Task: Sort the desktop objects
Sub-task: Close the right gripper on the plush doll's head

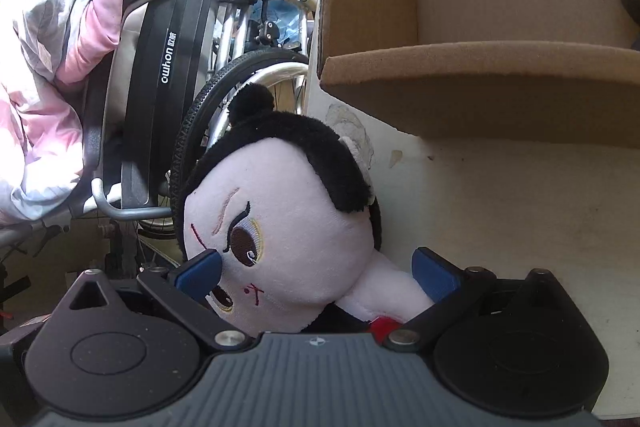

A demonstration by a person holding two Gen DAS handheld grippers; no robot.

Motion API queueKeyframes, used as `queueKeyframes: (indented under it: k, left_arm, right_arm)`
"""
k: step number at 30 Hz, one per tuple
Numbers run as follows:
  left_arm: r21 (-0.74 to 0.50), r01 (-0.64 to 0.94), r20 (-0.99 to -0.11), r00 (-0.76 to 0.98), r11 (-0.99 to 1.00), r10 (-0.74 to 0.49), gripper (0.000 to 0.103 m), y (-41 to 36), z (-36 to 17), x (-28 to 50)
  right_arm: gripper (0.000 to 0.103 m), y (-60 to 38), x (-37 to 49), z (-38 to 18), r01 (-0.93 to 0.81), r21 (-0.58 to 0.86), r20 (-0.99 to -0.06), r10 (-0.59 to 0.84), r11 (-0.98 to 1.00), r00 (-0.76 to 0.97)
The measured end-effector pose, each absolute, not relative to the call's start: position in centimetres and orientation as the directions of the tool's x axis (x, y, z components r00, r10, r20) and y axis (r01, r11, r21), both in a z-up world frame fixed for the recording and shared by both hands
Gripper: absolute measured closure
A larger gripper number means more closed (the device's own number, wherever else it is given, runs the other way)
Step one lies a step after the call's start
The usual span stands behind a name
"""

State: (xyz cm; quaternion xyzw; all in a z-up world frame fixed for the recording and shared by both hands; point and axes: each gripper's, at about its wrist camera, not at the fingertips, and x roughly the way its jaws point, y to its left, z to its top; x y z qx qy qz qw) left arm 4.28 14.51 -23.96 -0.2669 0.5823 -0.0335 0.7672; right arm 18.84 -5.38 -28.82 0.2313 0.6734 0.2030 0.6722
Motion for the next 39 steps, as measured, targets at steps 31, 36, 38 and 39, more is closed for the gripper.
queueKeyframes:
  k: [31, 36, 38, 39]
  left_arm:
    - [-0.418, 0.172, -0.879, 0.171, 0.892, -0.445, 0.000, 5.1, -22.8, 5.2]
    - [-0.414, 0.217, -0.873, 0.180, 0.884, -0.453, 0.000, 3.1, -22.5, 7.3]
    - [-0.420, 0.206, -0.877, 0.157, 0.884, -0.453, 0.000, 2.8, -22.8, 7.8]
    - [-0.422, 0.204, -0.878, 0.150, 0.883, -0.454, 0.000, 2.8, -22.9, 7.8]
  right_arm:
    - [0.000, -16.6, 8.9, -32.3, 0.501, 0.642, -0.711, 0.695, 0.581, 0.104]
    - [0.000, -18.3, 9.9, -32.0, 0.510, 0.636, -0.729, 0.667, 0.579, 0.153]
    - [0.000, -19.2, 9.9, -32.0, 0.524, 0.641, -0.723, 0.670, 0.560, 0.168]
    - [0.000, -19.6, 9.8, -31.9, 0.526, 0.645, -0.720, 0.672, 0.555, 0.174]
